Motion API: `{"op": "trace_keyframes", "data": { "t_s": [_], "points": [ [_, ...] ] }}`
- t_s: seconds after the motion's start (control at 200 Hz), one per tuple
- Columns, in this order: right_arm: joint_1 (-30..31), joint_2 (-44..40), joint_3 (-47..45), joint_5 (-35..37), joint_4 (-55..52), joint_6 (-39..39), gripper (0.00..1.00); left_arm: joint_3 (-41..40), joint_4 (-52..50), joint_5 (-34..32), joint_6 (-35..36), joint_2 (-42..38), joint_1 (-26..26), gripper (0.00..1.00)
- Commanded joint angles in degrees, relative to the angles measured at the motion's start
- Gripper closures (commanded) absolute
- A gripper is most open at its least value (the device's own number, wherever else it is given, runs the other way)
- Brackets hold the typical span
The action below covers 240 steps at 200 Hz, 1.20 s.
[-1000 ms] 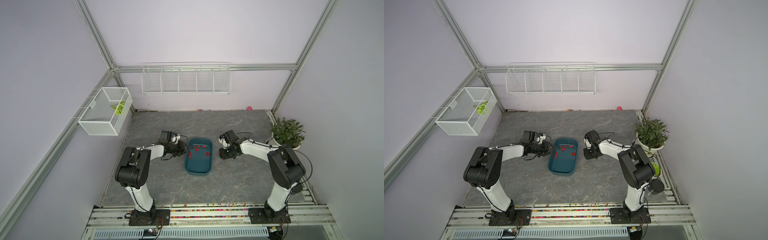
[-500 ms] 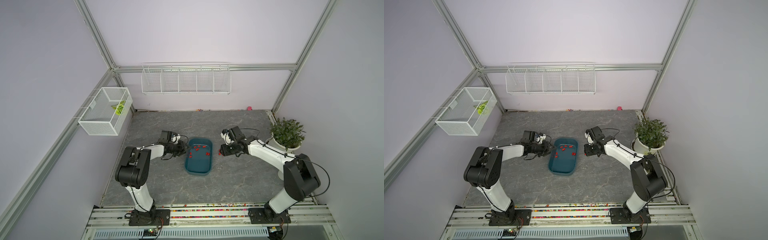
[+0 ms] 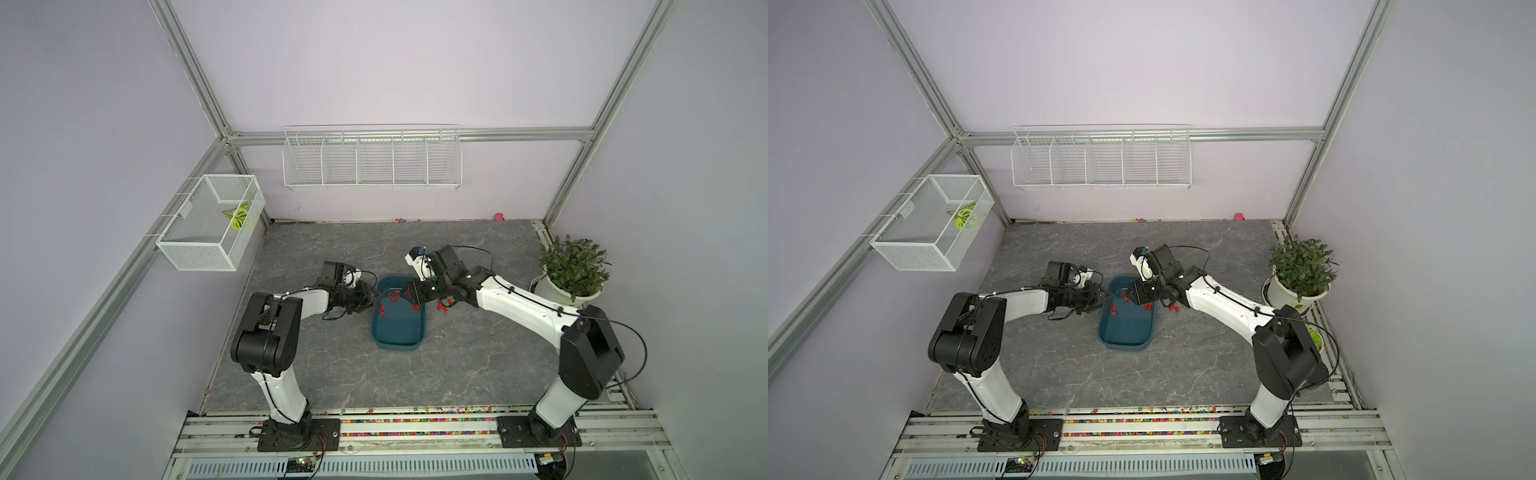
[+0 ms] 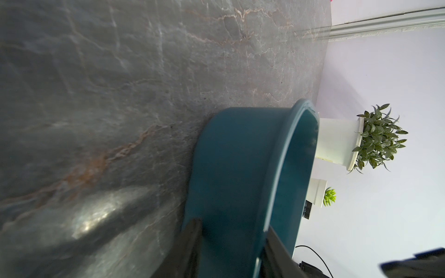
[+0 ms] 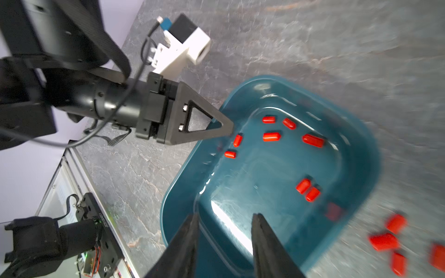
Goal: Take the screw protection sleeves out of the storage box
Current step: Pick up the screw protection sleeve from the storage box.
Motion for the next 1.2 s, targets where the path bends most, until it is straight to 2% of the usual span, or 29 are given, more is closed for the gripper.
{"op": "trace_keyframes", "data": {
  "t_s": [0.0, 0.26, 0.585, 0.745, 1.195],
  "points": [
    [1.4, 3.5, 3.2, -3.4, 2.1, 2.9, 0.60, 1.0, 0.1, 0.6, 0.5, 1.5, -0.2, 0.59],
    [1.6, 11.2, 10.7, -4.4, -3.2, 6.1, 0.63, 0.5, 0.5, 0.1, 0.5, 0.7, 0.0, 0.59],
    [1.6, 11.5, 7.5, -2.0, 1.2, 9.4, 0.73, -1.4, 3.1, 0.0, -0.7, -0.8, 0.5, 0.59],
    [1.6, 12.4, 6.5, -2.5, 1.1, 8.3, 0.77, -1.7, 4.0, 0.6, -0.7, -1.0, 0.6, 0.57],
    [1.8, 19.3, 8.0, -4.6, 3.4, 8.3, 0.76, -3.5, 6.2, 1.0, -1.4, -2.7, 1.1, 0.56]
  ]
}}
